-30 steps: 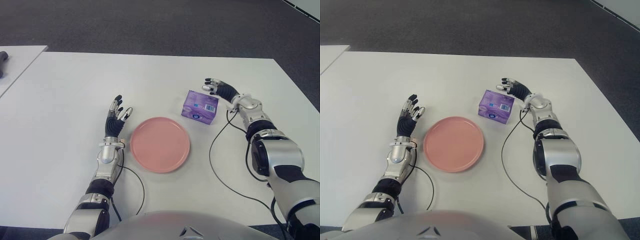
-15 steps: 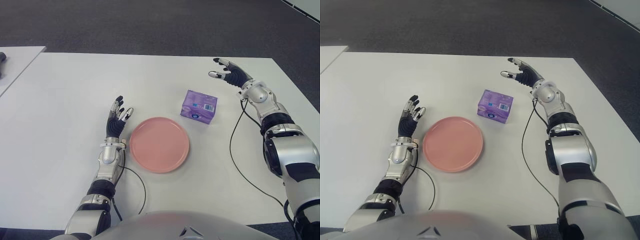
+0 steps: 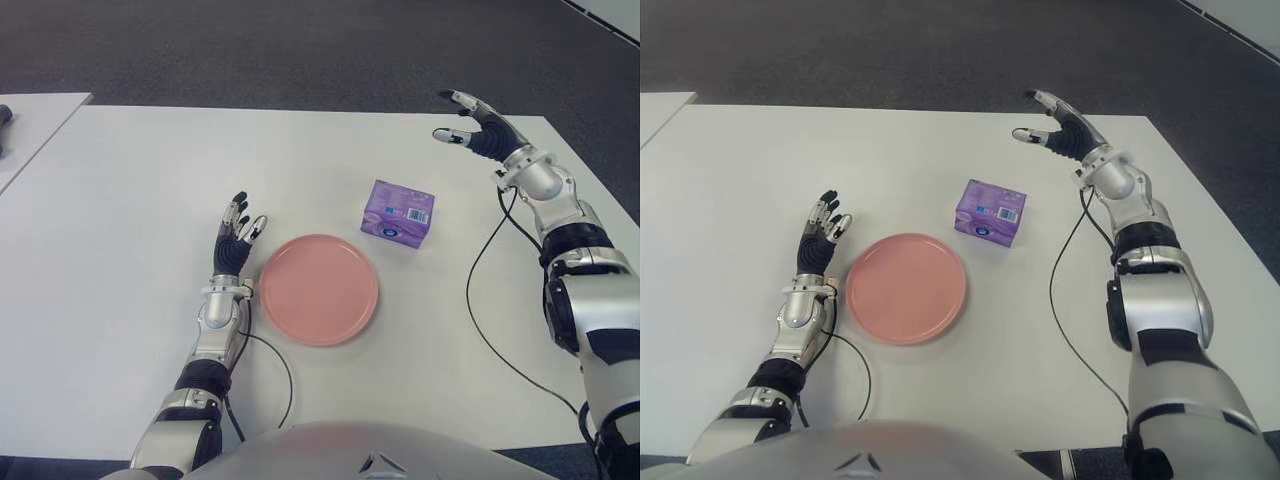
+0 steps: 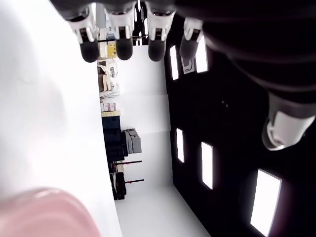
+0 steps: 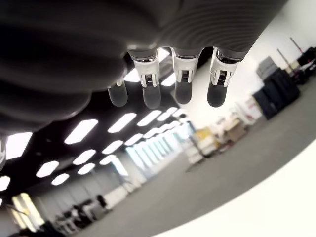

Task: Put the tissue paper into the plate.

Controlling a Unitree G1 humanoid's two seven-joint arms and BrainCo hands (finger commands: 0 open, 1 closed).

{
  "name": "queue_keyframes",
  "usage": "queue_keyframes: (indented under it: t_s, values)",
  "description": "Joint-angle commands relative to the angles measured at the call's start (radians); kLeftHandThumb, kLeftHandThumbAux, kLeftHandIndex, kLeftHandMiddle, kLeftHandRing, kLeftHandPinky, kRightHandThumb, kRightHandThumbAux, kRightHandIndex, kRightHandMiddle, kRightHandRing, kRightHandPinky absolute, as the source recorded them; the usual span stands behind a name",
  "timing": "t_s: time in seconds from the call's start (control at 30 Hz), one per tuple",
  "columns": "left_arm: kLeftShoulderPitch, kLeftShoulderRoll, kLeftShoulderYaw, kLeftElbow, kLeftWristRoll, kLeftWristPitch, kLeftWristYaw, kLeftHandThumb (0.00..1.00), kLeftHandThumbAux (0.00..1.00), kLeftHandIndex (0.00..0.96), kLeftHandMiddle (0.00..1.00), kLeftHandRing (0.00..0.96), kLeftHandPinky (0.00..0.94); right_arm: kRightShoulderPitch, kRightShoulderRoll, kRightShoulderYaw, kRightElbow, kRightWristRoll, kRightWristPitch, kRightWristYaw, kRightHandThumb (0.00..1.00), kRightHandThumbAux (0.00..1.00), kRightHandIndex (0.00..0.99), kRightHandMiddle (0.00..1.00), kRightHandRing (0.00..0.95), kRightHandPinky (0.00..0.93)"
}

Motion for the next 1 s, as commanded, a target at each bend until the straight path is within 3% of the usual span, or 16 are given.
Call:
queue_keyframes:
  t_s: [0.03, 0.3, 0.43, 0.7, 0.83, 1.0]
  values:
    - [0.013, -0.008, -0.006, 0.033, 0.002, -0.004, 0.003, 0.000, 0.457, 0.000, 0.000, 0.000, 0.000, 0.073, -0.013, -0.027, -0.097, 0.055, -0.008, 0.057, 0.434, 0.294, 0.000, 0.000, 0.000, 0.000]
    - [0.007, -0.009, -0.010, 0.038, 0.012, 0.011, 0.009, 0.000, 0.453, 0.000, 0.000, 0.000, 0.000, 0.098, 0.000, -0.040, -0.185, 0.081, 0.031, 0.077, 0.461, 0.299, 0.000, 0.000, 0.000, 0.000]
    - [0.004, -0.009, -0.009, 0.042, 0.008, 0.010, 0.004, 0.000, 0.454, 0.000, 0.000, 0.000, 0.000, 0.105, 0.002, -0.022, -0.213, 0.048, 0.033, 0.063, 0.466, 0.285, 0.000, 0.000, 0.000, 0.000]
    - [-0.005, -0.015, -0.014, 0.046, 0.013, 0.011, 0.009, 0.000, 0.460, 0.000, 0.000, 0.000, 0.000, 0.182, 0.024, 0.056, -0.381, -0.073, 0.130, 0.041, 0.457, 0.229, 0.000, 0.000, 0.000, 0.000]
    - [-0.004, -0.018, -0.016, 0.039, 0.017, 0.027, 0.014, 0.000, 0.463, 0.000, 0.000, 0.000, 0.000, 0.164, 0.033, 0.115, -0.359, -0.165, 0.114, 0.009, 0.439, 0.209, 0.000, 0.000, 0.000, 0.000]
    - [-0.001, -0.017, -0.016, 0.036, 0.016, 0.022, 0.008, 0.000, 0.458, 0.000, 0.000, 0.000, 0.000, 0.113, 0.054, 0.207, -0.238, -0.296, 0.076, -0.086, 0.420, 0.191, 0.000, 0.000, 0.000, 0.000]
